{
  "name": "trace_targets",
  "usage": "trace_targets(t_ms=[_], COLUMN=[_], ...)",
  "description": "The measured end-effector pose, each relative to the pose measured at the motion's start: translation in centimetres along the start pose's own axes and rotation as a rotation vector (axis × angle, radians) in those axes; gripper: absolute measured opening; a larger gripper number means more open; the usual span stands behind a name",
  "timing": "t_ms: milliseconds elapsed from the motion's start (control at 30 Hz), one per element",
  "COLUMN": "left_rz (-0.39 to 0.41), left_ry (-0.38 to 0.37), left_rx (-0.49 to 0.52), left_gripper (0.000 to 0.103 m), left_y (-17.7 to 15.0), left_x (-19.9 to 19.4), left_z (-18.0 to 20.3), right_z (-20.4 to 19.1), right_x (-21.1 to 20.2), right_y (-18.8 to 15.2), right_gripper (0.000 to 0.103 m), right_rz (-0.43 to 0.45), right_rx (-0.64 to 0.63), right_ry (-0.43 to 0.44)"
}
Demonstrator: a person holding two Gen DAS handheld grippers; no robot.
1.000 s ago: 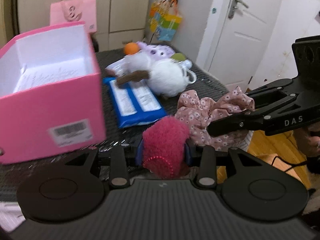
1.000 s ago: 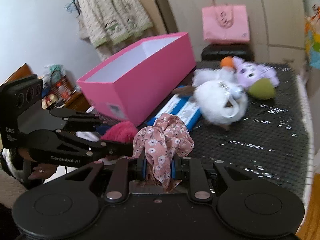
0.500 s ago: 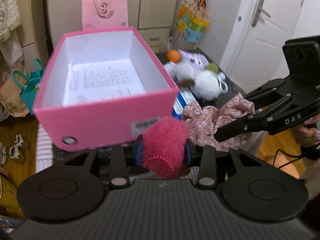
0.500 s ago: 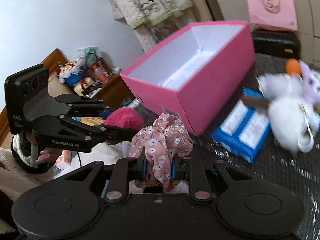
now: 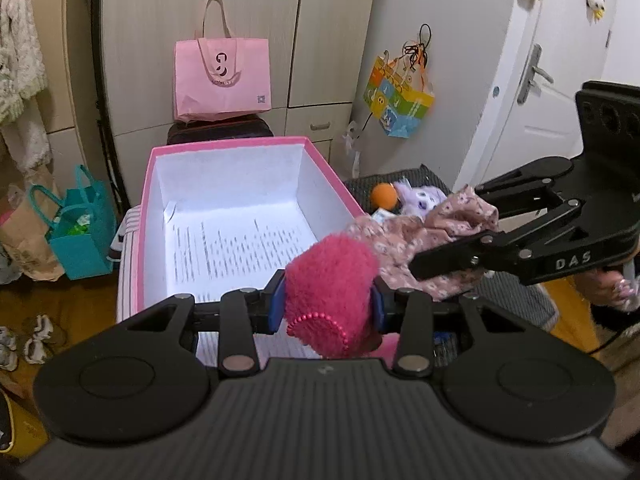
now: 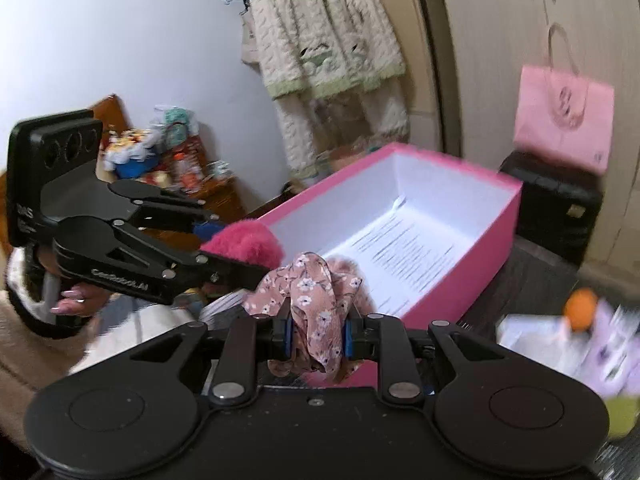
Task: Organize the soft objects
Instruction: 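Carry the scrunchie and strawberry plush into the pink box and open both tools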
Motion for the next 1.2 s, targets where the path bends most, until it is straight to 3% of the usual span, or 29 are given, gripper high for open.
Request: trace_targets(t_ms=[233, 400, 633, 767, 867, 933, 1033, 1200], left_rz=[-0.044, -0.097, -0.191, -0.189, -0.174, -0.165, -0.167, -0.184], left_ry=[0.040, 0.087, 0.088, 0.111, 0.130, 0.137, 0.147, 0.153], left_rx=[-0.016, -0.015, -0.028, -0.026, -0.020, -0.028, -0.011, 0.024], left_gripper=[0.040, 0.042, 0.040, 0.039, 0.040, 0.043, 0.047, 0.052], left_y=[3.2, 4.9, 6.1, 5.6, 5.5, 5.5, 5.4, 4.9], left_x=[5.7, 10.2, 14.4, 15.0, 14.6, 14.3, 13.6, 12.2], left_z=[-3.1, -5.6, -7.8, -8.2, -8.3, -8.4, -8.2, -7.3], right_z=[1.8, 3.3, 6.0, 6.7, 6.9, 6.6, 6.5, 6.7], right_x=[3.8, 8.6, 12.6, 14.3, 15.6, 16.0, 14.9, 11.5], right_y=[4.3, 6.4, 8.2, 8.6, 8.6, 8.3, 7.9, 8.2], right_gripper=[0.027, 0.027, 0.027, 0.028, 0.040, 0.068, 0.070, 0.070], right_rz=[0.023, -0.041, -0.127, -0.179, -0.206, -0.192, -0.144, -0.099], right_rx=[-0.085, -0.227, -0.359, -0.389, -0.411, -0.449, -0.473, -0.386], right_ry=[-0.096, -0.194, -0.164, -0.161, -0.157, -0.188, -0.216, -0.188])
Point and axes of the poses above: each gripper's, at about its wrist camera, not at the fingertips, and x roughly the way its jaws point, z to its right, y to its top, the point moved 1 cm from there along x, roughly the way its jaws point, and after that the axes turned 7 degrees about x, right-handed, at the moved point
